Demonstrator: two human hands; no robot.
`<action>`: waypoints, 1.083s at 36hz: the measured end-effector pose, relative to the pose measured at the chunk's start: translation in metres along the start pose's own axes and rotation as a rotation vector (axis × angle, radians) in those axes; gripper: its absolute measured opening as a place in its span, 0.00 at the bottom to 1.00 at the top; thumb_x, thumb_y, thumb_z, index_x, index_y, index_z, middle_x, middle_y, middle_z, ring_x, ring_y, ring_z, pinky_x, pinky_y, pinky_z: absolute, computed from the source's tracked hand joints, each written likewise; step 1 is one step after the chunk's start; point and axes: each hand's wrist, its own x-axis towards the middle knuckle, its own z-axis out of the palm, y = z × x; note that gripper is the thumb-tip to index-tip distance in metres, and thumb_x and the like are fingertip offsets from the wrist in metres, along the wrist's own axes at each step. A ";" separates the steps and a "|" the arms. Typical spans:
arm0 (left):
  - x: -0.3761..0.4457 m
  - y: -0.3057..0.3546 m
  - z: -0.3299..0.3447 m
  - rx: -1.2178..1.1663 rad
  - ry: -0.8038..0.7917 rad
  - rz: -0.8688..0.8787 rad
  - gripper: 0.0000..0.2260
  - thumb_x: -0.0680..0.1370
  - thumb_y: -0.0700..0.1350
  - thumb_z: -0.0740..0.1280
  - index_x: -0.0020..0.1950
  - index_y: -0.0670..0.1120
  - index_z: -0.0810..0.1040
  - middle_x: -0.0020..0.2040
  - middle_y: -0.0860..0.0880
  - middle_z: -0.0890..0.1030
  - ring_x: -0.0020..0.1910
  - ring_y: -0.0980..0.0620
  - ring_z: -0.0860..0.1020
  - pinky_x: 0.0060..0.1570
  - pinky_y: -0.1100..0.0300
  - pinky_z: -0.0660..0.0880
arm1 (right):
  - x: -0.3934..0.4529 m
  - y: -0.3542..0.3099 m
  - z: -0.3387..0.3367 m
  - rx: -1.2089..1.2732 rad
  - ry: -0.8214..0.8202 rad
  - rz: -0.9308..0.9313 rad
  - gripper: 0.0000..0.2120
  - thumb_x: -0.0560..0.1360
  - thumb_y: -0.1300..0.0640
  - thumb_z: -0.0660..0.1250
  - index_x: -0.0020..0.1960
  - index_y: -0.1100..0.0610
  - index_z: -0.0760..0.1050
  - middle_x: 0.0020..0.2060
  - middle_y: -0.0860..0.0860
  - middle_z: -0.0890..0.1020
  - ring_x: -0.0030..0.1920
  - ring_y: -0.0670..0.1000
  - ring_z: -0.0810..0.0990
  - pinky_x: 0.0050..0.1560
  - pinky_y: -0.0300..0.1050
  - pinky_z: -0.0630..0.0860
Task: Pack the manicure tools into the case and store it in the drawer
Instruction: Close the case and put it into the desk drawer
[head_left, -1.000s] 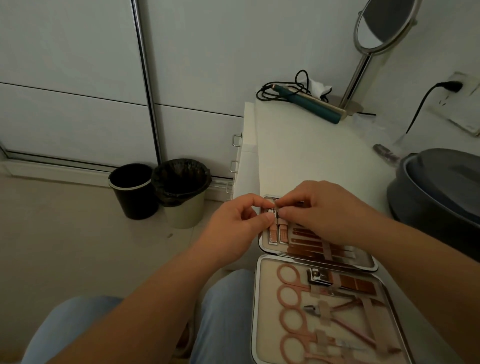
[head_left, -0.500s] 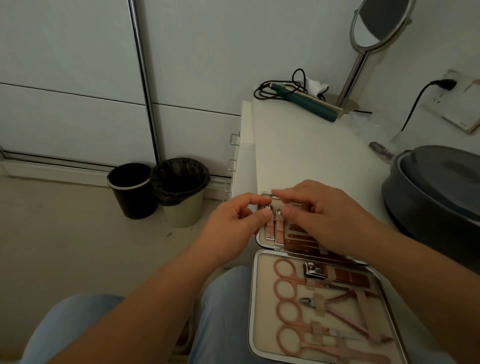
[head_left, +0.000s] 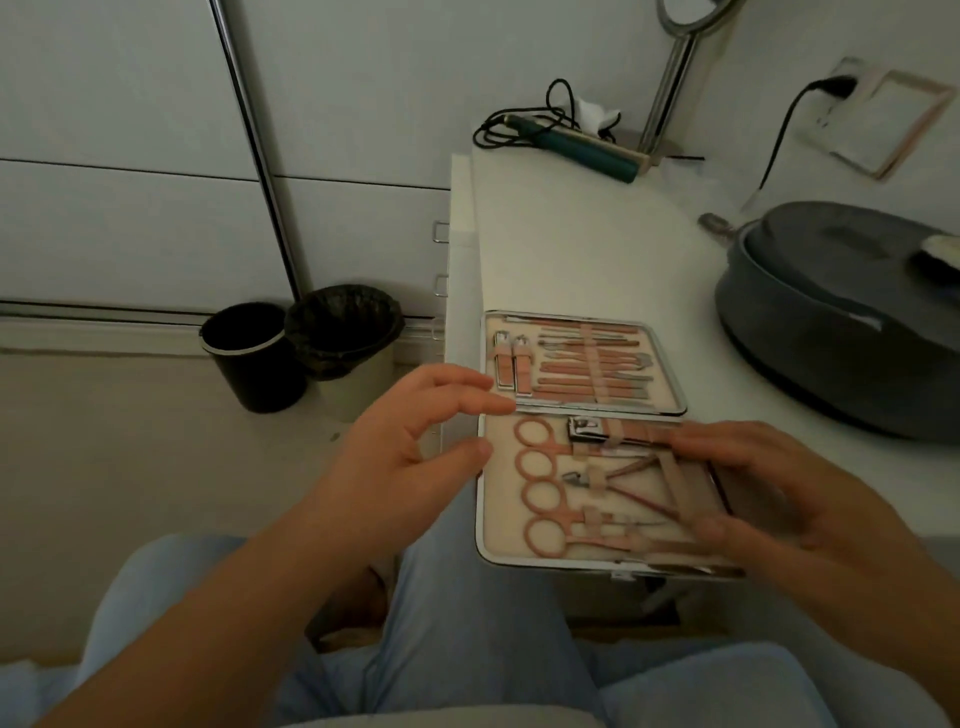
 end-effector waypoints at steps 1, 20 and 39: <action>-0.005 0.002 0.000 -0.001 -0.014 0.006 0.14 0.70 0.40 0.67 0.49 0.58 0.78 0.55 0.61 0.75 0.58 0.66 0.72 0.54 0.74 0.69 | -0.004 0.001 0.001 -0.019 -0.007 -0.009 0.24 0.62 0.37 0.63 0.59 0.32 0.68 0.58 0.29 0.71 0.60 0.32 0.69 0.56 0.21 0.64; -0.020 0.015 -0.003 -0.046 -0.136 -0.115 0.18 0.64 0.48 0.75 0.51 0.60 0.79 0.59 0.62 0.75 0.59 0.65 0.72 0.60 0.62 0.67 | -0.006 0.010 0.001 -0.005 0.051 -0.064 0.24 0.60 0.36 0.66 0.56 0.32 0.69 0.56 0.26 0.73 0.58 0.30 0.70 0.53 0.21 0.64; 0.067 0.005 0.013 -0.014 0.140 -0.382 0.23 0.69 0.52 0.70 0.62 0.58 0.70 0.51 0.57 0.77 0.48 0.58 0.78 0.45 0.59 0.77 | 0.118 0.037 -0.004 0.281 0.265 0.307 0.12 0.69 0.45 0.69 0.40 0.53 0.77 0.36 0.44 0.80 0.35 0.42 0.77 0.29 0.32 0.70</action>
